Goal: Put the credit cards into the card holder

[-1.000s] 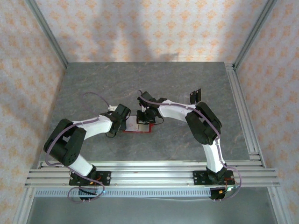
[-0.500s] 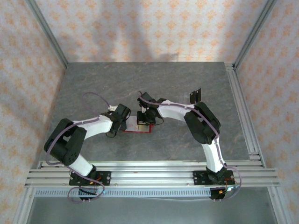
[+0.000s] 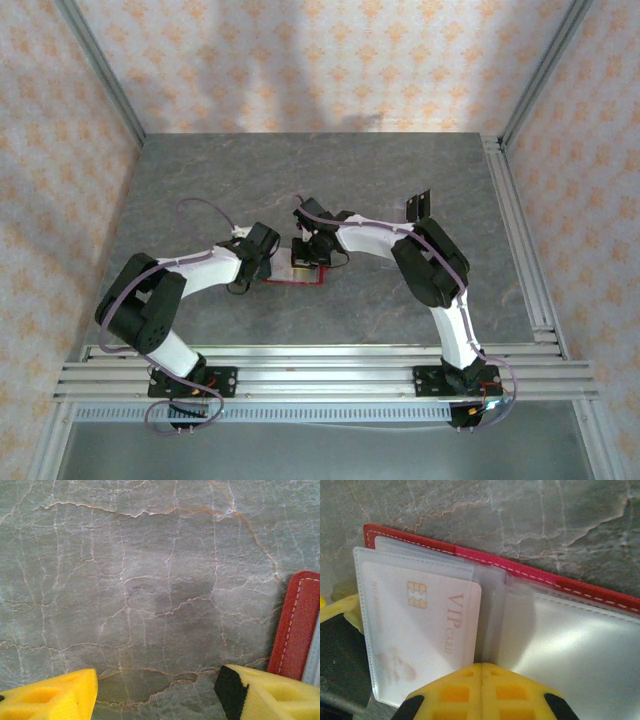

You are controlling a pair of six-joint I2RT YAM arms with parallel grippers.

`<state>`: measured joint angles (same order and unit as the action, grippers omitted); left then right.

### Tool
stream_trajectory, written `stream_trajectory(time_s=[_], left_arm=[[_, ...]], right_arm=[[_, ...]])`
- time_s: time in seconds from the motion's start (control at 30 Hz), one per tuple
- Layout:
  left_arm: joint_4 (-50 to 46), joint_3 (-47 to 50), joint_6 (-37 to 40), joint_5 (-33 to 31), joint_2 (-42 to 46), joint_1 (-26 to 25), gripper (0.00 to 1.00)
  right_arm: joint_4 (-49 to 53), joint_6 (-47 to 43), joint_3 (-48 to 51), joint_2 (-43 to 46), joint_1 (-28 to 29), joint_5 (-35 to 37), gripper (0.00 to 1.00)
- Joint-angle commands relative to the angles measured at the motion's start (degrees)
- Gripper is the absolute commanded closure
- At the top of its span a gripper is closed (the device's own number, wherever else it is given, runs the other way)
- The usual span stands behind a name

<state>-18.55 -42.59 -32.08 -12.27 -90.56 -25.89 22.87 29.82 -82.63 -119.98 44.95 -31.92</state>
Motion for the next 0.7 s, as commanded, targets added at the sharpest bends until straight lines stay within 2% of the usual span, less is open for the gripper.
stream_trajectory(time_s=[0.0,0.37,0.5,0.67], left_arm=[[0.3,1.0,-1.0,1.5,-3.3,0.0,0.31],[0.8,1.6,-1.5,2.3,-3.3,-0.7,0.32],[-1.5,1.5,-3.1,0.9,-1.3,-0.7,0.31],[-5.9,1.9,-6.0,-3.2,5.7,-0.7,0.3]], right_arm=[[-2.3,1.6,-1.7,-1.8,0.7,-2.2,1.0],[-2.6,1.8,-4.5,-3.6,1.4,-4.0,1.0],[-1.1,0.2,-3.1,-0.6,1.3,-1.4,1.0],[-0.6,-0.4,0.5,4.7,0.8,1.5,0.89]])
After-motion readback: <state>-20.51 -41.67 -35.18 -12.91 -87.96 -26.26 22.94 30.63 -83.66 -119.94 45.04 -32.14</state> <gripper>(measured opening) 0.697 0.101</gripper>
